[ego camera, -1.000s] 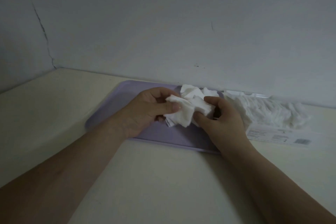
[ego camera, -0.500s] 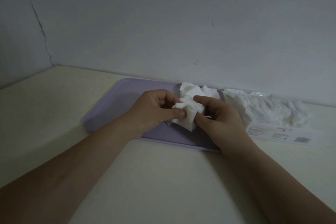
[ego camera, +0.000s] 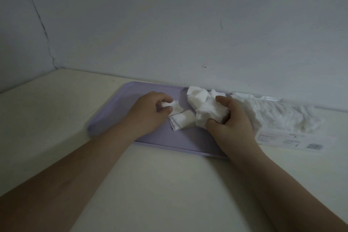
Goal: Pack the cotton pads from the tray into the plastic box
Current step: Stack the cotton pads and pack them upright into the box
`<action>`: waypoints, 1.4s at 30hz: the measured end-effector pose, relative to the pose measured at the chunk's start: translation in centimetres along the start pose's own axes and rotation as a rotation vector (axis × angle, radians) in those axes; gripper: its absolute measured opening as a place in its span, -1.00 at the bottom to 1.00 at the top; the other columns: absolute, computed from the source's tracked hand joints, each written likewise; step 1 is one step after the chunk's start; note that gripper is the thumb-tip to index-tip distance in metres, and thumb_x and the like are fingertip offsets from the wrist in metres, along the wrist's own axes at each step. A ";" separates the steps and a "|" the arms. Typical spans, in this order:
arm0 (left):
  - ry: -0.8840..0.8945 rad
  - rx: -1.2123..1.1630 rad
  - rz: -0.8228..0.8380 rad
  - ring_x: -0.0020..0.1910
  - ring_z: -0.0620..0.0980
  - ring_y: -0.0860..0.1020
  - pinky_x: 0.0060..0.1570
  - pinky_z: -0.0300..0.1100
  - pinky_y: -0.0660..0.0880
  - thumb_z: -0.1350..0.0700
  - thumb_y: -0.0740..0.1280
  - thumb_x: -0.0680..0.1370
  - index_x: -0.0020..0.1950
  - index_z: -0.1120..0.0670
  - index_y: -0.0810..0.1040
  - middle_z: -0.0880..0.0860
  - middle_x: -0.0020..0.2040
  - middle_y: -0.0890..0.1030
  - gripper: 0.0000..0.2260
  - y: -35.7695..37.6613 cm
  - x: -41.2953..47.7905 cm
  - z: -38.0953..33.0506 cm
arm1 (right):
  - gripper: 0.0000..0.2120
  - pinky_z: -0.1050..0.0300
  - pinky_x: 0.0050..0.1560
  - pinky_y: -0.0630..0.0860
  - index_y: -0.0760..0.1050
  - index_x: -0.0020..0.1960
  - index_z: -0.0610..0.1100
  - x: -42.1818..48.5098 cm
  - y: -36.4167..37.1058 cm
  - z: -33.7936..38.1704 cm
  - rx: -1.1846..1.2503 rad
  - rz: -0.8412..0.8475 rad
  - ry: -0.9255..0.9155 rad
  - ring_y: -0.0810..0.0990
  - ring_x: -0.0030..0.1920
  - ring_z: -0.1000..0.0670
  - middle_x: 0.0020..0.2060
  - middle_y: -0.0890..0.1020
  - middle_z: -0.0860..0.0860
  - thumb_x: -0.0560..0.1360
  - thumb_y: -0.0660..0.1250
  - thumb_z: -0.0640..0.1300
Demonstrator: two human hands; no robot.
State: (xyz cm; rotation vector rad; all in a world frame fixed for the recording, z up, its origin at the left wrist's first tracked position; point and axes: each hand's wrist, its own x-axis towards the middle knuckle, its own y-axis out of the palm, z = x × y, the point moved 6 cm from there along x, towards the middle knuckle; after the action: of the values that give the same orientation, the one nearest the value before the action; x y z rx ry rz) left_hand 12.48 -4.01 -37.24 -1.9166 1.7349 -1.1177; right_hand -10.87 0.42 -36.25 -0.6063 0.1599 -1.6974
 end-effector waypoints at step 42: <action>-0.082 -0.662 0.210 -0.21 -0.07 0.62 -0.13 -0.18 0.58 0.24 0.58 0.45 -0.15 0.07 0.65 0.08 -0.19 0.71 -0.86 2.5 -1.7 -3.9 | -0.38 0.31 -0.06 0.59 0.50 0.39 -0.03 0.3 0.6 -0.6 0.098 0.053 0.018 0.66 -0.08 0.10 0.04 0.67 0.08 0.38 0.59 -0.04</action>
State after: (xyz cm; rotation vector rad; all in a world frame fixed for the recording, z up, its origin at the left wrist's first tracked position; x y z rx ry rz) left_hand 8.01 -1.86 -36.99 -2.0015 2.3912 -0.3991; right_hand -10.68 -0.10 -36.96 -0.5097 0.1039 -1.6499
